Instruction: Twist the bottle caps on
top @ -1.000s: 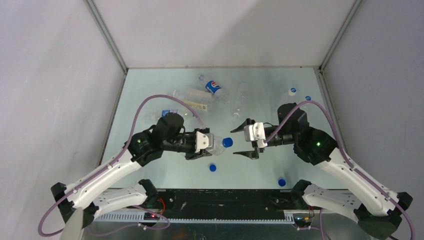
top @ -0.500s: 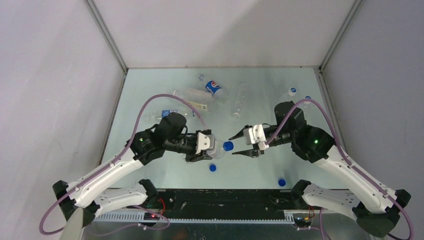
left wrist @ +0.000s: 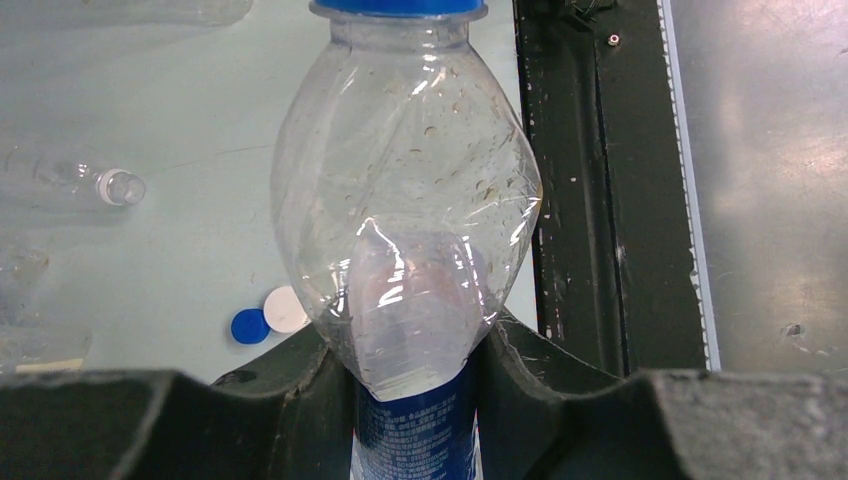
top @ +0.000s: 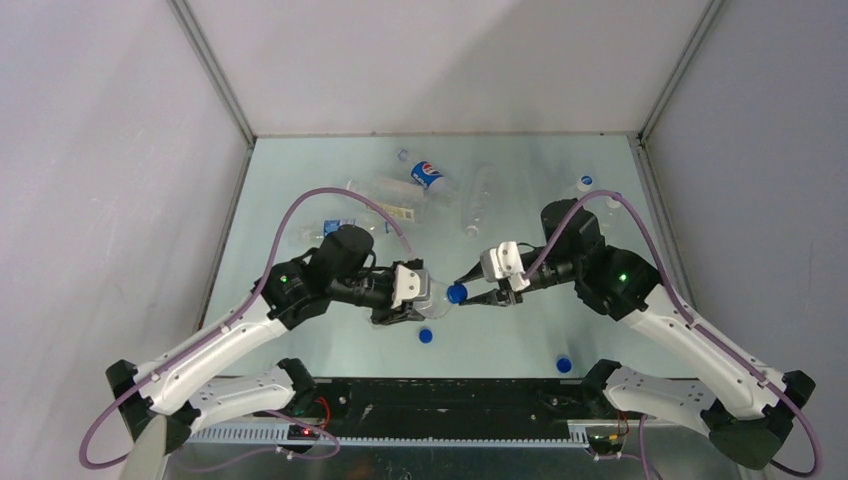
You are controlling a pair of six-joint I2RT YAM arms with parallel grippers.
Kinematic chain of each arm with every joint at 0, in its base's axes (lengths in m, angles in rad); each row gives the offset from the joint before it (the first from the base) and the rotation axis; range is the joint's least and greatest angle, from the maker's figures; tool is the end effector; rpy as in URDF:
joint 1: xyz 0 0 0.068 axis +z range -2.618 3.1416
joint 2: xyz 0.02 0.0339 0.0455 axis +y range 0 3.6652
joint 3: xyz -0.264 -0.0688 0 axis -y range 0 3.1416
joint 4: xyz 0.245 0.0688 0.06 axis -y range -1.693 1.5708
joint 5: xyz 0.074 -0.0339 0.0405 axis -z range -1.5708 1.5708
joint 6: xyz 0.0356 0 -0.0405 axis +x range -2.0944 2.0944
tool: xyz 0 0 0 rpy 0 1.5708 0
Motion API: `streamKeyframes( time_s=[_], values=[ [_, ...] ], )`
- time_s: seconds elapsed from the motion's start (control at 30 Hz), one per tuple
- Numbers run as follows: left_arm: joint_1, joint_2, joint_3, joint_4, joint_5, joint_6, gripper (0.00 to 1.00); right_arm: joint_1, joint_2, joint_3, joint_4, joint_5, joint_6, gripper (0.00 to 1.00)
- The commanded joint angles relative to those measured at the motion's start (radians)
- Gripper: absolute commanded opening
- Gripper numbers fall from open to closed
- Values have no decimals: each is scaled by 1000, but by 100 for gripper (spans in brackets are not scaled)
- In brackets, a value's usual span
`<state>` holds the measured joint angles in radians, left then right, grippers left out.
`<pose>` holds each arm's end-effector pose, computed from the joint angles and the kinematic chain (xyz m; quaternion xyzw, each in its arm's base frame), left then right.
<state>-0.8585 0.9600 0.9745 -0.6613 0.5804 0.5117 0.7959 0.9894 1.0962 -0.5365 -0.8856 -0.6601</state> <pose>0.1130 -0.1607 0.3308 0.6415 0.5835 -0.3260 0.3765 0.1202 0.1622 0.3797 -0.6787 0.4137 0.3929 0.4624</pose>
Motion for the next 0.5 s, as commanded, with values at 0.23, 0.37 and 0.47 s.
streamKeyframes(
  time_s=[0.23, 0.37, 0.47],
  values=[
    [-51, -127, -122, 384, -331, -116, 14, 61, 63, 40, 143, 414, 674, 0],
    [-199, -147, -187, 537, -678, -57, 14, 64, 101, 38, 175, 630, 1081, 0],
    [-335, -130, -244, 695, -983, 46, 14, 66, 108, -35, 290, 711, 1282, 0]
  ],
)
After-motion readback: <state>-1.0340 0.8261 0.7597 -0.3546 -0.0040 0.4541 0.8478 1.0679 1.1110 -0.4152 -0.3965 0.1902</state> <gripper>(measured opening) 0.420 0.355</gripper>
